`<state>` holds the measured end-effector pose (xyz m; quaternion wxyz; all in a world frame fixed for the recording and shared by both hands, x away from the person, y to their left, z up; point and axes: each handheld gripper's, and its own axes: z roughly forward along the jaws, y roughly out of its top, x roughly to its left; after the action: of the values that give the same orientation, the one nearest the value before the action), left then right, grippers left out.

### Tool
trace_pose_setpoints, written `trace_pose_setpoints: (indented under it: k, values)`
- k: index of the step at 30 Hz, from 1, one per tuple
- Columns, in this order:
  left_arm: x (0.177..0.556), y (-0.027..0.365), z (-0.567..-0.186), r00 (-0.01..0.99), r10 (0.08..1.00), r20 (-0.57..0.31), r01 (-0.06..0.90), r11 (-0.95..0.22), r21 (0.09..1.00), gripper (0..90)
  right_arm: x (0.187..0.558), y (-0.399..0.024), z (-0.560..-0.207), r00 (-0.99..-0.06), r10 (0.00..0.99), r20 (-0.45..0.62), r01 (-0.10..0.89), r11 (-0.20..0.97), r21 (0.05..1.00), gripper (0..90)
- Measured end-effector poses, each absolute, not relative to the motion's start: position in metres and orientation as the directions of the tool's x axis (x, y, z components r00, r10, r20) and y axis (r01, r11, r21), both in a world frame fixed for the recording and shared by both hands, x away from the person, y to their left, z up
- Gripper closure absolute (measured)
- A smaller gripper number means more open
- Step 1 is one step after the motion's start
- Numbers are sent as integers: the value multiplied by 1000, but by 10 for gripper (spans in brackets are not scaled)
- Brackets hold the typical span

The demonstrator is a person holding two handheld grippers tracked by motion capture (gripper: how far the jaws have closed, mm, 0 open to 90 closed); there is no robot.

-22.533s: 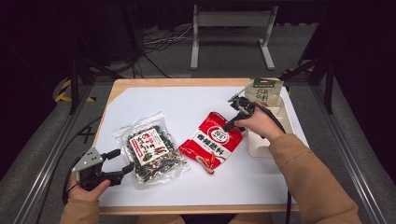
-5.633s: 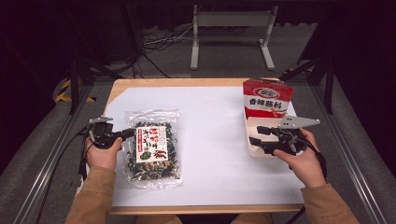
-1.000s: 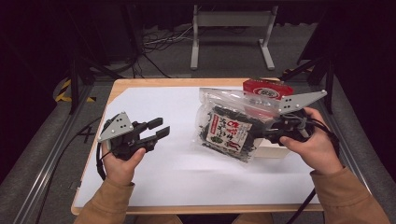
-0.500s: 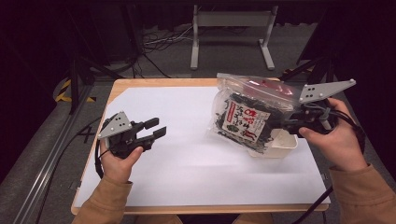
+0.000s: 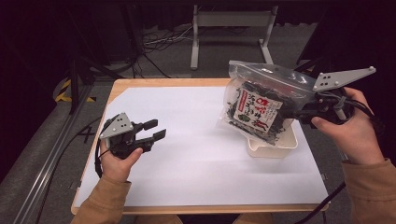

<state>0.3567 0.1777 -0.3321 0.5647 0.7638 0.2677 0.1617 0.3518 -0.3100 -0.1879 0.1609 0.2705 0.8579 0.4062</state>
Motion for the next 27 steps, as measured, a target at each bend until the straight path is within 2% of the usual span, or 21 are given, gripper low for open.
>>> trace_pose_setpoints:
  k: [15, 27]
  values:
    - [361, 179, -337, 811, 584, -33, 232, -269, 935, 465, 361, -333, -182, -738, 669, -90, 372, 514, 773, 776]
    - [365, 180, -340, 812, 582, -36, 250, -292, 923, 425, 374, -346, -194, -689, 721, -79, 428, 492, 758, 775]
